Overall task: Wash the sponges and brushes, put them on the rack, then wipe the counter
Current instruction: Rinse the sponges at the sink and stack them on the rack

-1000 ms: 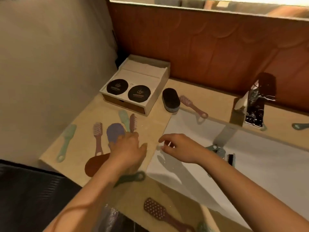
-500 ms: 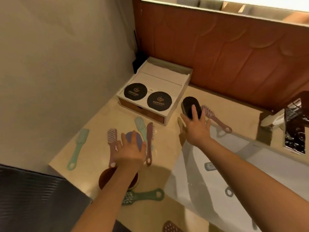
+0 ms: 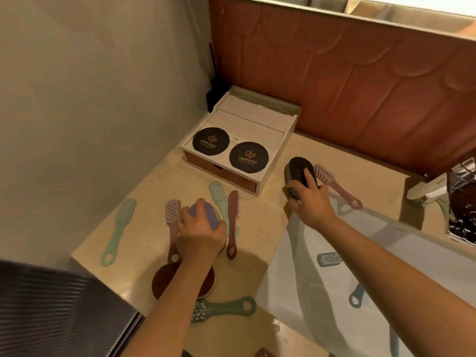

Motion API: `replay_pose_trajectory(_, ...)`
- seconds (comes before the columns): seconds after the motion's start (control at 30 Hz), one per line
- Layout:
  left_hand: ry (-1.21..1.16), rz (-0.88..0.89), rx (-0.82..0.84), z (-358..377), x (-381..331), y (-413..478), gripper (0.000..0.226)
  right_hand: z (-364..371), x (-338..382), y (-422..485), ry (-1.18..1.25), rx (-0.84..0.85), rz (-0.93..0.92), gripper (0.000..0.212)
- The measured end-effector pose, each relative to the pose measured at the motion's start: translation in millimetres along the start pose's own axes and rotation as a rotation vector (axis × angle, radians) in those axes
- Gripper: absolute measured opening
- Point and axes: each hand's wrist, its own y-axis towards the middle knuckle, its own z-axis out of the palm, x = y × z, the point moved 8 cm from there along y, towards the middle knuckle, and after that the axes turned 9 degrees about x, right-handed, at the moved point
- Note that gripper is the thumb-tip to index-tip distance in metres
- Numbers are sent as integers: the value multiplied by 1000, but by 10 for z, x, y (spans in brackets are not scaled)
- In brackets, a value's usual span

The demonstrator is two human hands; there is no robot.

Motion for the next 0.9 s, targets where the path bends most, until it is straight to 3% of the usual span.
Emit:
replay_pose_trajectory(0.1,-323,-8,-35,-196,-43,-85,54,-163,-9,-212,353,-134,-47,32)
replay_pose_trajectory(0.2,-593,-14,38,-358,-217,-170,54,-282,-65,-493,884,-237,-90,21)
replay_pose_trajectory(0.33,-1115,-69,307,-306,-537,-332,43,-9,-287,-834,1759,-180,184,29)
replay_pose_trajectory(0.4,-1404,-112,476,-197,-757,-486,31,110,-369,-1058,1989,-206,259,37)
replay_pose_trajectory(0.57,-1676,-296,552,205,-1065,-780,26,392,-554,-1734,2104,-297,349,34)
replay_pose_trajectory(0.63,-1733,-370,653,386,-1226,-942,23,505,-604,-1914,2164,-287,354,37)
replay_pose_trajectory(0.8,-1648,-383,925,763,-1657,-1348,27,551,-773,-2163,2126,-280,351,47)
replay_pose_trajectory(0.9,-1603,-331,906,984,-1792,-1488,37,445,-842,-2306,2006,-332,271,46)
